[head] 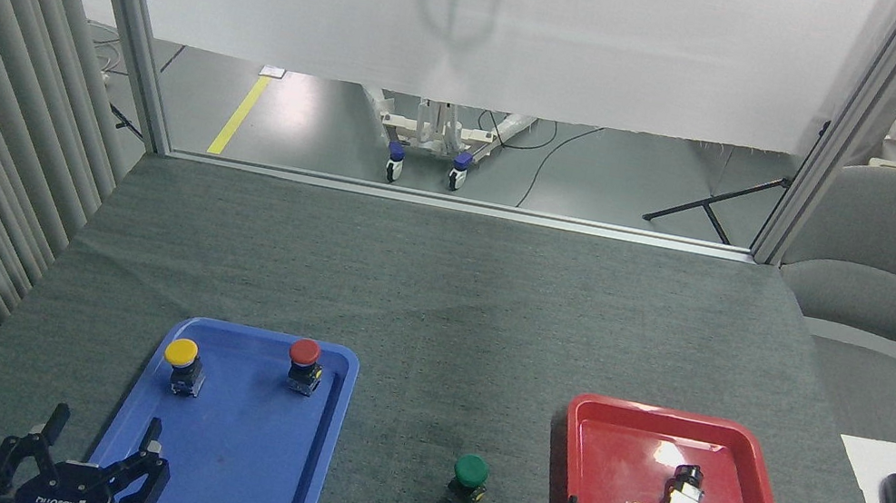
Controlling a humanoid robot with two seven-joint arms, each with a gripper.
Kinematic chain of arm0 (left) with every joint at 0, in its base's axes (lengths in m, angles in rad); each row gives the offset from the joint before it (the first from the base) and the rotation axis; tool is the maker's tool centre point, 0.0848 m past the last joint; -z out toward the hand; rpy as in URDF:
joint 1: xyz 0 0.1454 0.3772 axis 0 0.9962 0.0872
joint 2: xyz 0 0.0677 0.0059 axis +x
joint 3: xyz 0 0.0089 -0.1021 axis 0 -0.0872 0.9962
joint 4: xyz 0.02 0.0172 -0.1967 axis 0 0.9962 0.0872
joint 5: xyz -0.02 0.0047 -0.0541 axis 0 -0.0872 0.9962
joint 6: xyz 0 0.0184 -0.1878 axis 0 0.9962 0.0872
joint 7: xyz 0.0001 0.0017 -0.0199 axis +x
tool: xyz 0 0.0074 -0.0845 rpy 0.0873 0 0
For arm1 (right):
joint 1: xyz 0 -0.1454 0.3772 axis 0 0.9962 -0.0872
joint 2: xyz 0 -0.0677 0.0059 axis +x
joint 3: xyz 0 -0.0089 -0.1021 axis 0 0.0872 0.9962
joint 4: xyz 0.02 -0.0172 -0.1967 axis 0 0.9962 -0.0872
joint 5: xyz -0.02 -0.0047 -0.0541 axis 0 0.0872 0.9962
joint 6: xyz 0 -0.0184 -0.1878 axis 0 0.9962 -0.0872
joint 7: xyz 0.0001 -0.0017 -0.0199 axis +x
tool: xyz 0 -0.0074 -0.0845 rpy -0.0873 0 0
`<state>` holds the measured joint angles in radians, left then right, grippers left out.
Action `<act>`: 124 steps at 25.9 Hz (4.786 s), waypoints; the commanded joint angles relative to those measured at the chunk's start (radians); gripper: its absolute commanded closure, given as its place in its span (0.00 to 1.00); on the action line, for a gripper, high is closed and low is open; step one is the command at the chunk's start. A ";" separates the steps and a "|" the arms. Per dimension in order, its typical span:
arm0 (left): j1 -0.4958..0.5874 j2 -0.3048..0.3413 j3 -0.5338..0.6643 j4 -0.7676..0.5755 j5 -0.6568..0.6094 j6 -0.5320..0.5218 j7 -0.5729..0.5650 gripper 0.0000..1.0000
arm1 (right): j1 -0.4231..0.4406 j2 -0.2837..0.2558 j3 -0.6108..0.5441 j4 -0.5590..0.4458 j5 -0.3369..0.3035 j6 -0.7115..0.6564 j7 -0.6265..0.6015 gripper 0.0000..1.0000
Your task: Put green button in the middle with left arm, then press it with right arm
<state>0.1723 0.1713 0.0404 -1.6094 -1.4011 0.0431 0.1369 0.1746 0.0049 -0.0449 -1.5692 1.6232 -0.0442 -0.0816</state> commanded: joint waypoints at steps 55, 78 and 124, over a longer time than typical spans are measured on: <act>-0.096 0.034 0.032 0.080 0.056 -0.195 -0.083 0.00 | 0.014 0.003 0.007 0.011 0.001 0.044 0.000 0.00; -0.096 0.034 0.030 0.088 0.057 -0.209 -0.079 0.00 | 0.011 -0.011 0.010 0.011 0.000 0.038 0.009 0.00; -0.111 0.036 0.030 0.132 0.057 -0.209 -0.066 0.00 | -0.213 0.007 0.316 0.322 -0.014 0.089 0.019 1.00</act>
<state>0.0619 0.2069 0.0706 -1.4781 -1.3438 -0.1648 0.0709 -0.0382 0.0101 0.2715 -1.2881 1.6057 0.0401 -0.0626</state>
